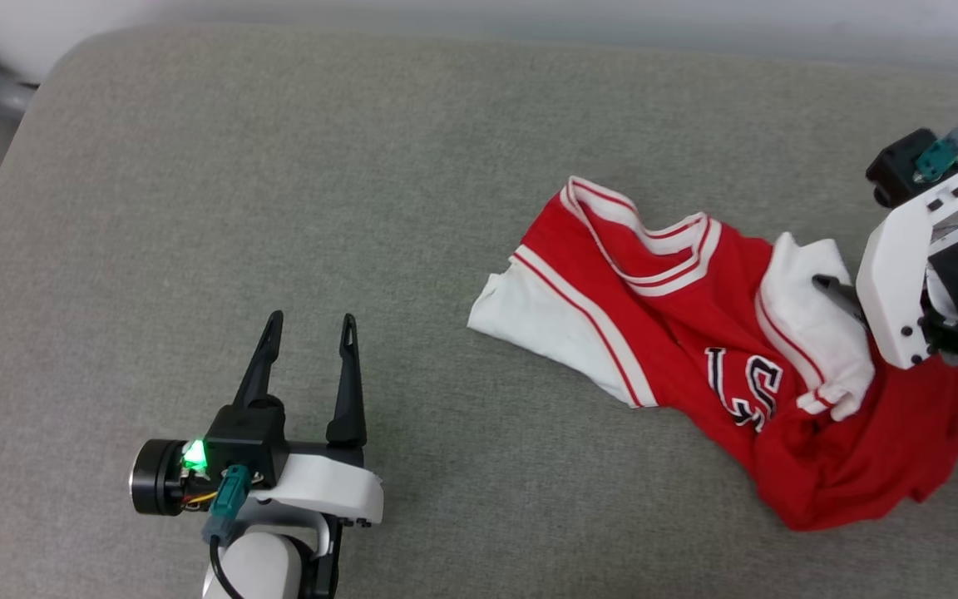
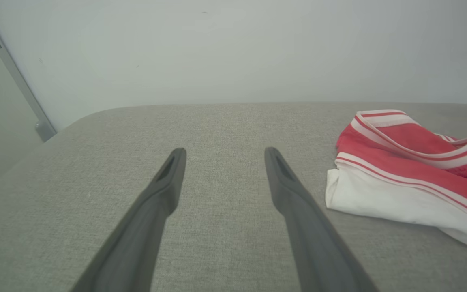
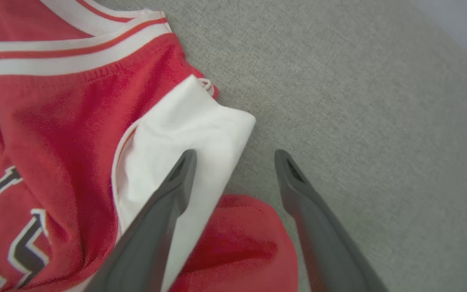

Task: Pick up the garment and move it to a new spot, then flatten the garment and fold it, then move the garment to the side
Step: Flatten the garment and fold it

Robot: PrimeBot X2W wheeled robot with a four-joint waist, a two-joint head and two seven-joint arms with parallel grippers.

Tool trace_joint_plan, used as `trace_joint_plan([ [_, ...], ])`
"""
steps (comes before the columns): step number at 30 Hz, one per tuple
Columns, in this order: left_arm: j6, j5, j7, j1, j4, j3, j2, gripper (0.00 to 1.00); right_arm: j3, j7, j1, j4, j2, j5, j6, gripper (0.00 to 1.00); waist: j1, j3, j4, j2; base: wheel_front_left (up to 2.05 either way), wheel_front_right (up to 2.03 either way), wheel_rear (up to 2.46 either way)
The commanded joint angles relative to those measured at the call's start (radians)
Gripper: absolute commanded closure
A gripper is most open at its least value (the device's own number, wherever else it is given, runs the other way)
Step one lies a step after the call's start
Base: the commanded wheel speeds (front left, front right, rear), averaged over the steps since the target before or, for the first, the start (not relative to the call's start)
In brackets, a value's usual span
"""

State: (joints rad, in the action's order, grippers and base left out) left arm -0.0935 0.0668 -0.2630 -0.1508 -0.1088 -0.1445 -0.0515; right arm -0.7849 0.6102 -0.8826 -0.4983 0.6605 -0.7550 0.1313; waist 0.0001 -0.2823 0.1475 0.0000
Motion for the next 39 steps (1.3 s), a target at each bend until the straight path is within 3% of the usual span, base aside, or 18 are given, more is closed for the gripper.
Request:
trace_joint_plan([
  [1, -0.009, 0.008, -0.003, -0.018, 0.003, -0.010, 0.001, 0.00, -0.023, 0.003, -0.014, -0.028, -0.012, -0.005, -0.001, 0.00, -0.0001, -0.037, 0.035, 0.0000, 0.00, 0.00, 0.00],
  [11, -0.033, 0.023, -0.003, -0.032, -0.005, -0.028, 0.002, 0.00, -0.163, -0.049, 0.004, -0.158, -0.036, -0.043, -0.001, 0.00, -0.0001, -0.056, 0.050, 0.0000, 0.00, 0.00, 0.00],
  [12, -0.034, 0.023, -0.003, -0.032, -0.006, -0.026, 0.002, 0.00, -0.170, -0.067, -0.004, -0.161, -0.037, -0.046, -0.001, 0.10, -0.0001, -0.052, 0.045, 0.0000, 0.00, 0.00, 0.00],
  [13, -0.033, 0.021, -0.003, -0.034, -0.007, -0.025, 0.002, 0.00, -0.175, -0.097, -0.018, -0.160, -0.037, -0.045, -0.001, 0.87, -0.0001, -0.049, 0.040, 0.0000, 0.00, 0.00, 0.00],
  [14, -0.031, 0.018, -0.003, -0.035, -0.009, -0.024, 0.002, 0.00, -0.177, -0.125, -0.031, -0.161, -0.035, -0.045, -0.001, 1.00, -0.0001, -0.044, 0.035, 0.0000, 0.00, 0.00, 0.00],
  [20, -0.026, 0.014, -0.003, -0.026, -0.016, -0.018, 0.001, 0.00, -0.137, -0.303, -0.085, -0.167, -0.024, -0.084, -0.001, 1.00, -0.0001, -0.006, 0.008, 0.0000, 0.00, 0.00, 0.00],
  [24, -0.023, 0.011, -0.003, -0.001, -0.021, -0.009, 0.001, 0.00, -0.125, -0.428, -0.074, -0.144, 0.024, -0.093, -0.001, 1.00, -0.0001, 0.035, -0.011, 0.0000, 0.00, 0.00, 0.00],
  [32, -0.017, 0.016, -0.003, 0.055, -0.021, 0.017, 0.001, 0.00, -0.029, -0.582, 0.098, -0.105, 0.144, -0.158, -0.001, 1.00, -0.0001, 0.099, -0.056, 0.0000, 0.00, 0.00, 0.00],
  [39, -0.013, 0.014, -0.003, 0.074, -0.020, 0.030, 0.001, 0.00, 0.096, -0.645, 0.316, -0.167, 0.196, -0.221, -0.001, 1.00, -0.0001, 0.114, -0.091, 0.0000, 0.00, 0.00, 0.00],
])
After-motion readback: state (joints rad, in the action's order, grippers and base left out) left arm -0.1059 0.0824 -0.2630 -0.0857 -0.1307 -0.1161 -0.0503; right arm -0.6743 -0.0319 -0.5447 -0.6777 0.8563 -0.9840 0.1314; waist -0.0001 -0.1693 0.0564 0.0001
